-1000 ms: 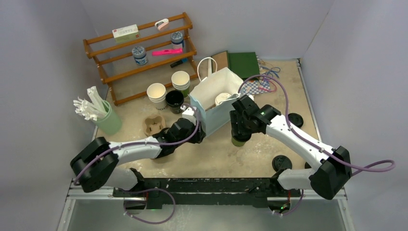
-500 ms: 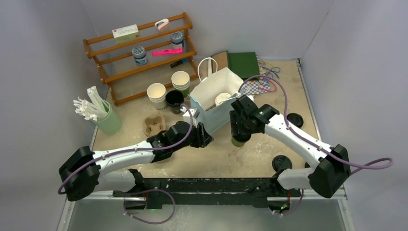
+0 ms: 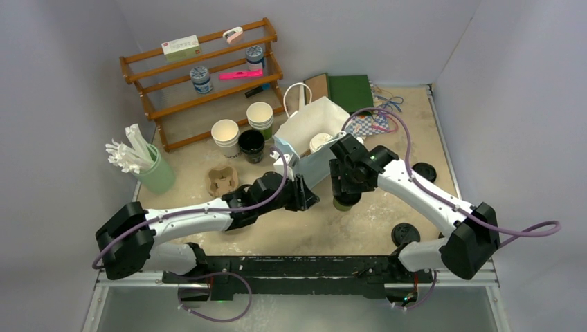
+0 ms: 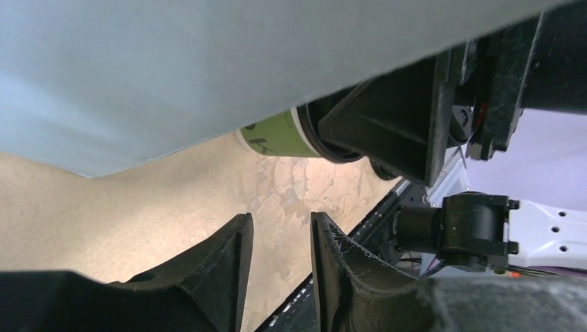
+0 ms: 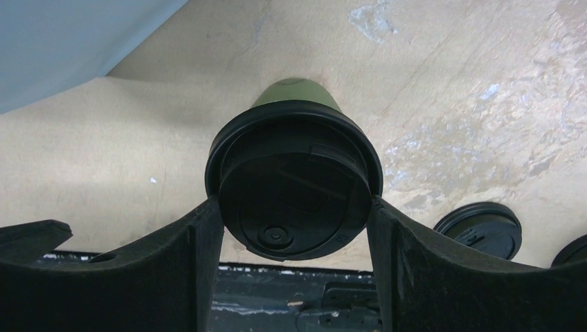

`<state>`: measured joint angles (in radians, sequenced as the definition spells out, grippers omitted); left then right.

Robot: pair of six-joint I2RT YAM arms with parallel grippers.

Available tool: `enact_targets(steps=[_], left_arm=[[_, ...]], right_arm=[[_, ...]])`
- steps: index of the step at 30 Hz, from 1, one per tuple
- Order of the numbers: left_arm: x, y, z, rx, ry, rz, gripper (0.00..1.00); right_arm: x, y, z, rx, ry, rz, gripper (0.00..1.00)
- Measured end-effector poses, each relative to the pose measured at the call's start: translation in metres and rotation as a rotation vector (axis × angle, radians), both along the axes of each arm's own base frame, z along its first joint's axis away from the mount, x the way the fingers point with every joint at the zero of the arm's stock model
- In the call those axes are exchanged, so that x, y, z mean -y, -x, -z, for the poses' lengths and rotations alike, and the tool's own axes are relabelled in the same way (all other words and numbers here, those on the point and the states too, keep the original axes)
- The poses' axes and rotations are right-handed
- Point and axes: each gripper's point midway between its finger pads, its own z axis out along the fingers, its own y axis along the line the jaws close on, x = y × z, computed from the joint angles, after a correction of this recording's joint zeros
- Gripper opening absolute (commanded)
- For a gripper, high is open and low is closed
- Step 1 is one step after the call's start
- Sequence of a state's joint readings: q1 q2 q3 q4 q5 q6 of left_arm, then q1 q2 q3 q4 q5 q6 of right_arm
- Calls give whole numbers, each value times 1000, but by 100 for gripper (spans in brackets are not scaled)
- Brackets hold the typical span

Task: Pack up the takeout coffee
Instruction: Close the cup lid on the coffee cup.

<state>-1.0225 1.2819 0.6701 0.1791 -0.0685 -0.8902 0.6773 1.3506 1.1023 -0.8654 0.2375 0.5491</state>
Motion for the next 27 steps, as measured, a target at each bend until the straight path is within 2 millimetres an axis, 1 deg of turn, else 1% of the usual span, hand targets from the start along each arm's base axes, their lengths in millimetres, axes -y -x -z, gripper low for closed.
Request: enact_targets(steps=[2,4,7,10,13,16,19,23,27], left_arm=[[5,-1,-4,-6,14,5,36],[9,-2,-9,-4,32,8,36],[17,-5,-18,0,66,11,34],[23,-7,-23,-1,93,10,32],[32,-11,-24,-5,109,11,32],[41,-16,-25,-2,116,13,32],[45,-19,-26,3,124,12,32],[49,-20,-23,4,129,18,31],[50,-21,-20,-2,128,30,31]], right_arm=[[0,5,-2,-20,-2,-5,54],[2,15,-4,-52,-10,-13,53],[7,37,-6,-118,-24,-28,53],[15,63,-1,-208,-27,-41,53],[20,76,4,-264,-8,-44,52],[21,76,5,-272,4,-39,49],[21,71,2,-250,7,-27,48],[12,58,-10,-199,-24,-17,48],[3,52,-24,-171,-66,-17,50]])
